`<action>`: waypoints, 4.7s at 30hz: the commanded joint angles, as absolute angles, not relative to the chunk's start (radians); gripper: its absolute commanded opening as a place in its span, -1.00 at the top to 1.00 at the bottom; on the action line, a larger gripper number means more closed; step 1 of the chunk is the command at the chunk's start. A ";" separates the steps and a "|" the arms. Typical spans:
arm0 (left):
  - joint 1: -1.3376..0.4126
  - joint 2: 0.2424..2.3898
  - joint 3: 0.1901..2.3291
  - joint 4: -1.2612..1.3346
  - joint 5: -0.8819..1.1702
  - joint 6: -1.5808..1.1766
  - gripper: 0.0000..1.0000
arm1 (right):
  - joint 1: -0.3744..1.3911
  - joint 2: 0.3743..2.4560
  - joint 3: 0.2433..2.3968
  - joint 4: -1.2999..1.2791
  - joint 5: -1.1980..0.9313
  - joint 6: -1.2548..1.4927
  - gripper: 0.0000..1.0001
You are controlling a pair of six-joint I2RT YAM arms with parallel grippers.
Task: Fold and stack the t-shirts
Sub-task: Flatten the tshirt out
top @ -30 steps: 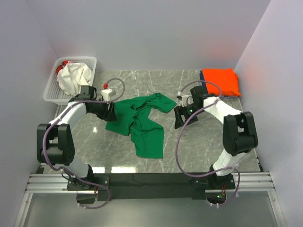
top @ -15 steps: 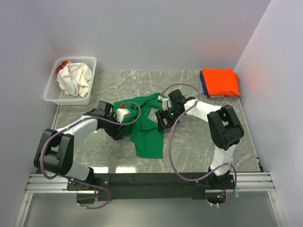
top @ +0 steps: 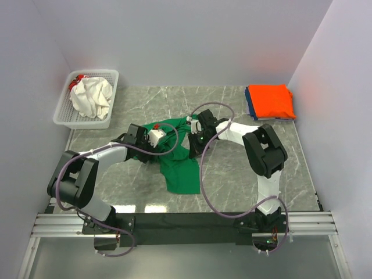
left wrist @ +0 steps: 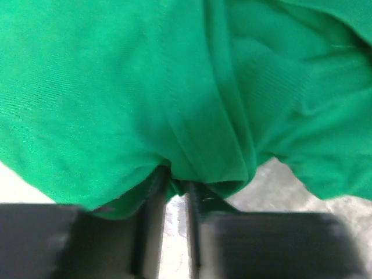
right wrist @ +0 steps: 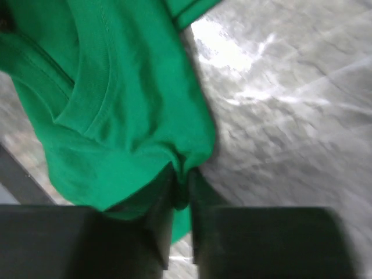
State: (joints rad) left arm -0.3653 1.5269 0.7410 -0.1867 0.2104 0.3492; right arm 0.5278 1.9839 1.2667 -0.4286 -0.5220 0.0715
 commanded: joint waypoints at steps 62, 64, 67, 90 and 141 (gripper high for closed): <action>0.120 0.735 1.447 -0.497 0.361 -0.117 0.99 | 0.328 0.854 1.559 -0.531 0.178 -0.715 1.00; 0.120 0.782 1.407 -0.525 0.351 -0.121 0.99 | 0.328 0.913 1.466 -0.465 0.151 -0.732 1.00; 0.120 0.836 1.254 -0.488 0.370 -0.120 0.99 | 0.334 0.992 1.312 -0.329 0.104 -0.767 1.00; 0.152 1.563 1.269 -0.354 0.333 0.076 -0.08 | 0.376 1.777 1.698 -0.931 -0.153 -0.402 0.01; -0.150 1.440 1.181 -0.625 0.485 0.152 -0.21 | 0.305 1.886 1.669 -0.992 0.053 -0.550 0.24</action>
State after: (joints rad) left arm -0.1333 1.4738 1.1118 -0.7418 0.4065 0.2218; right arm 0.2733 2.1132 1.7630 -0.9134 0.2333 -0.6308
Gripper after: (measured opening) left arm 0.592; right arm 0.374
